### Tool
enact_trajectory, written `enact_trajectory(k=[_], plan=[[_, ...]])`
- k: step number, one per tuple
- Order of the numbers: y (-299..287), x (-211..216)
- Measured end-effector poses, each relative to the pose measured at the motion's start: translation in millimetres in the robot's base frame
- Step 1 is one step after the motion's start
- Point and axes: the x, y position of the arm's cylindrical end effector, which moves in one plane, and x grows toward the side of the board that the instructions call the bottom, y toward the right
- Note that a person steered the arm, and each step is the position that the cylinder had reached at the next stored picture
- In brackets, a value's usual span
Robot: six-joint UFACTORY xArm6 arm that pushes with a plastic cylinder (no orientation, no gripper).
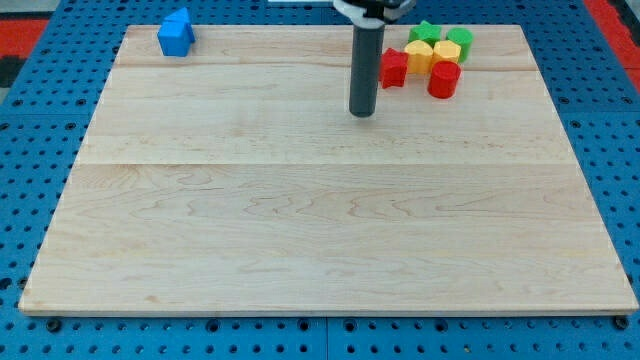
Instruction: Push the green circle towards the center of the board
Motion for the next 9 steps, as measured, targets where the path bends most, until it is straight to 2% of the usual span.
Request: enact_trajectory(k=[1,2,3,5,7,8,9], plan=[[77.7,35.5],[157.0,27.1],[217.3,-7.1],[216.0,-25.9],[240.4,-114.5],[194.3,-158.1],[157.0,-167.1]])
